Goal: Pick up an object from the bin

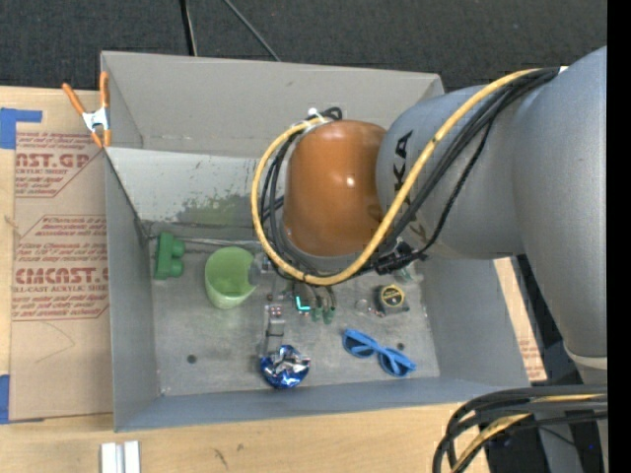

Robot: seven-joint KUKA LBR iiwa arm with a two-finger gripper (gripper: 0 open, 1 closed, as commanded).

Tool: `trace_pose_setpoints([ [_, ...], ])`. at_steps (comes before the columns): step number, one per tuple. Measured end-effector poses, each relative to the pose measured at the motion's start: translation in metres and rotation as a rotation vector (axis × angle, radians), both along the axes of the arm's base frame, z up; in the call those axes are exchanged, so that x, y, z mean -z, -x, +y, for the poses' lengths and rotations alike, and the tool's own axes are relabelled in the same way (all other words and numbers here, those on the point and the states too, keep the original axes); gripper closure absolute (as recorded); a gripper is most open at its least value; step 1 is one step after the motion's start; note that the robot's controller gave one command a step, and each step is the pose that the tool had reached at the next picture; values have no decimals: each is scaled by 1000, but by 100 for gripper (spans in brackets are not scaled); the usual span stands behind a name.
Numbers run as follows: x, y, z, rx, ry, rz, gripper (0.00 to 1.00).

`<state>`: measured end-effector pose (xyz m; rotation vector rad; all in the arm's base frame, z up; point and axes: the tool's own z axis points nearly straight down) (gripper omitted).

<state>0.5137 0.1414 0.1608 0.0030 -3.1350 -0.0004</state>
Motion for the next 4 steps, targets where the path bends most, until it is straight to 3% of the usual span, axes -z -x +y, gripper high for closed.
trace_pose_setpoints([
  [1, 73, 20, -65, -278, 1, 0, 0],
  [2, 84, 29, -15, -404, -2, -21, 0],
  [3, 87, 33, -16, -402, -3, -6, 100],
  [4, 85, 29, -16, -400, -4, -21, 0],
])
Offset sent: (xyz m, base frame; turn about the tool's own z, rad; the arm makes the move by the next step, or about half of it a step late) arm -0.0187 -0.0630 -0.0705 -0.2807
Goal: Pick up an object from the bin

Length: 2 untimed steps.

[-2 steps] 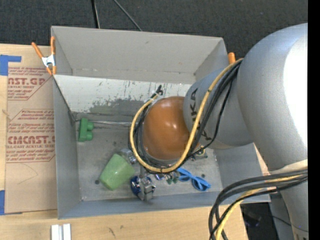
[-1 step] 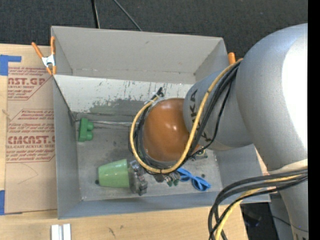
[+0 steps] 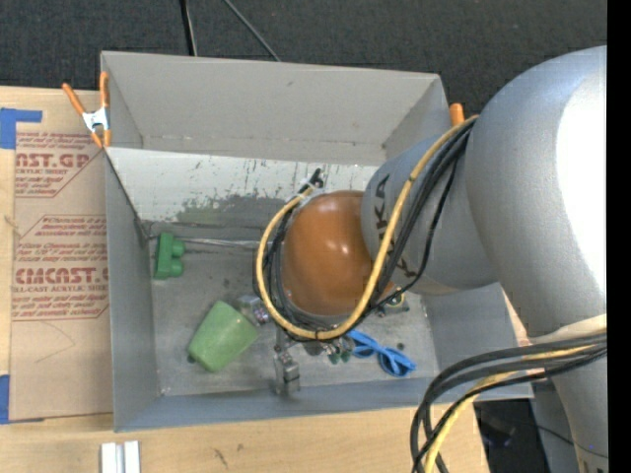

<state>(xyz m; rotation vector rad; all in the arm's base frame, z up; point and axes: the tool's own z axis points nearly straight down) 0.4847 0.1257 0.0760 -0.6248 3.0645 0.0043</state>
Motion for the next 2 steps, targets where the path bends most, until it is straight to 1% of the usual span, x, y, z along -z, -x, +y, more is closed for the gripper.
trace_pose_setpoints([
  [1, 5, -27, 63, 66, -1, 5, 0],
  [2, 5, -25, 59, 68, 3, 11, 100],
])
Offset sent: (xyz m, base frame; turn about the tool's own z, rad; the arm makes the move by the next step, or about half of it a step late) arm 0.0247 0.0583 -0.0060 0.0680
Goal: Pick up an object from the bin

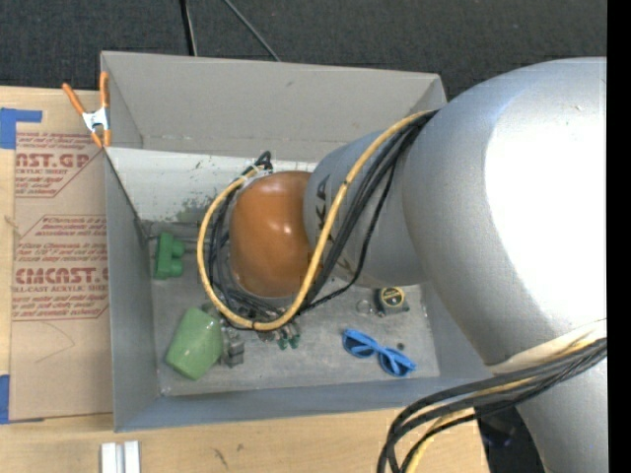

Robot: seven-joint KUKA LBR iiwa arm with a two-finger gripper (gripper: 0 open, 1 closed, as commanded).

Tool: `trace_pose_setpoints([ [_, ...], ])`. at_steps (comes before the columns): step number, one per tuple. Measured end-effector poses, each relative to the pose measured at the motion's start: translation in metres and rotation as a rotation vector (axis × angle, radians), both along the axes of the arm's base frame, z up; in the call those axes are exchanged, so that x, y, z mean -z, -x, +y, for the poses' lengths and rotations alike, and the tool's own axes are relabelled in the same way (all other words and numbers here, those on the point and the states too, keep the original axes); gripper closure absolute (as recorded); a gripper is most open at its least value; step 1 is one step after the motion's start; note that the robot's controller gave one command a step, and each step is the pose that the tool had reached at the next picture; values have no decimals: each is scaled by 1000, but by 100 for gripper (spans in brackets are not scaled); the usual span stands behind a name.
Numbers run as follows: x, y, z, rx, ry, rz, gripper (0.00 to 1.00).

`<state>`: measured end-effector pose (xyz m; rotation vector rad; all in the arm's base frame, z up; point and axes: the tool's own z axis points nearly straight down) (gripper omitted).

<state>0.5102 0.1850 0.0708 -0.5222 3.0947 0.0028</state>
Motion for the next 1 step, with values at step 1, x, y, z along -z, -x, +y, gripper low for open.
trace_pose_setpoints([
  [1, -142, -20, -10, -59, -1, -8, 100],
])
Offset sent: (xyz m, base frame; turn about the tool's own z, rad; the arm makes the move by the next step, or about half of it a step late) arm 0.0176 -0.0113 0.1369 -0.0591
